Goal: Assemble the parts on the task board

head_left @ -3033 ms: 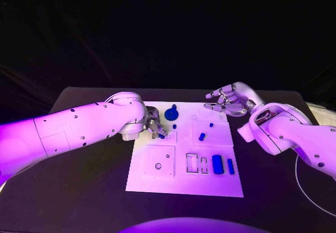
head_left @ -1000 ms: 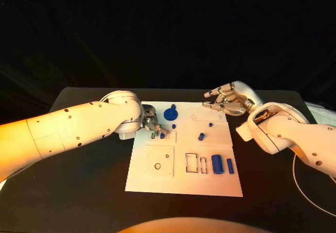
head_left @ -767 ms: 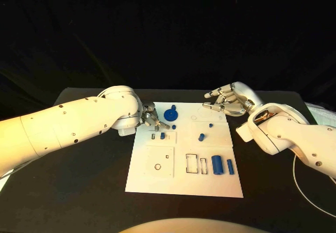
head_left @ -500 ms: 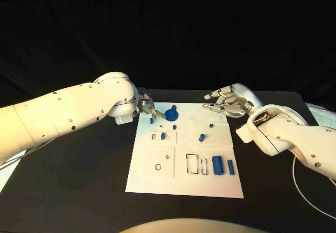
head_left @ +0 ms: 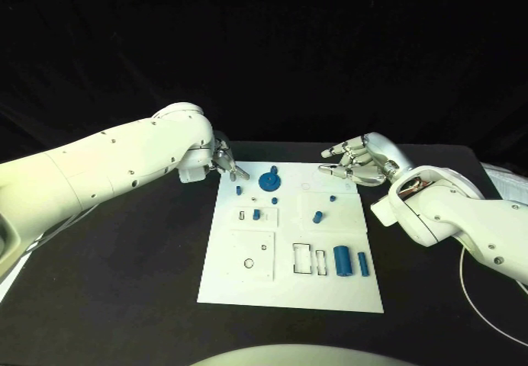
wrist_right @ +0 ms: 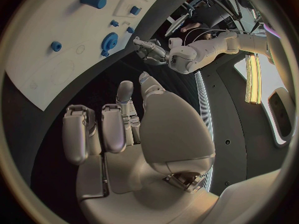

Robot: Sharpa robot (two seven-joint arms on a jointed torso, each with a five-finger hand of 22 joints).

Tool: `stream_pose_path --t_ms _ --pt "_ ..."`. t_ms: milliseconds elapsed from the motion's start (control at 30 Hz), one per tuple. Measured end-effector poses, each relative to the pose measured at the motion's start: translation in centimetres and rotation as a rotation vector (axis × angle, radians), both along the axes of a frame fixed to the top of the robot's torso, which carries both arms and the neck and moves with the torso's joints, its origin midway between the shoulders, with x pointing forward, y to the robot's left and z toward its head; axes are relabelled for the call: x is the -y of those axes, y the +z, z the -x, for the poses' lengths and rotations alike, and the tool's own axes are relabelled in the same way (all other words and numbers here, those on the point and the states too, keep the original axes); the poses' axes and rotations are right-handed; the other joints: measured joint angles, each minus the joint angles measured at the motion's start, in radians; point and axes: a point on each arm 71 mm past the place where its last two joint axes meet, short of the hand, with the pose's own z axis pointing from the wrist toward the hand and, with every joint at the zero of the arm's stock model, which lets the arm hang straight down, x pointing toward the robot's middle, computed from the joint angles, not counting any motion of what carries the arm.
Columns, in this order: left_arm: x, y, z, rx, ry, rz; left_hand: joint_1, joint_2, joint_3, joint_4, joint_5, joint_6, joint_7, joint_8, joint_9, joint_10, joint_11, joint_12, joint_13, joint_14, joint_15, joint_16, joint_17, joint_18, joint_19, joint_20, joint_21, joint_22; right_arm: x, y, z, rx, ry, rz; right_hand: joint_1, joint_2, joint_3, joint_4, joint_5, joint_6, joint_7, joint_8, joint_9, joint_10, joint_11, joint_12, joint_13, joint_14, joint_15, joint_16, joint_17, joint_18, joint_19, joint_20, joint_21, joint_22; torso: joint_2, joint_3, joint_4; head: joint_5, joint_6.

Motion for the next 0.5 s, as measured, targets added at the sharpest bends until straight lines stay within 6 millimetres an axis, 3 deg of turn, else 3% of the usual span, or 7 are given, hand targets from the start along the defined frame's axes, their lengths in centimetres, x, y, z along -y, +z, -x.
stream_pose_path --t_ms 500 --pt "0.2 -1.3 -0.6 -0.039 0.000 -0.043 -0.020 0.020 -0.041 0.014 0.000 0.028 -0.008 0.006 -0.011 0.011 -0.003 0.019 0.010 0.000 0.000 0.000 0.000 0.000 0.011 -0.004 0.012 0.000 -0.1 0.0 0.0 0.000 0.002 -0.001 0.000 0.000 0.000 0.000 0.000 0.000 0.000 0.000 0.000 0.000 0.000 0.000 0.000 0.000 0.000 0.000 0.000 0.000 0.000 0.000 0.000 0.001 0.001 -0.0012 -0.0001 0.001 -0.003"
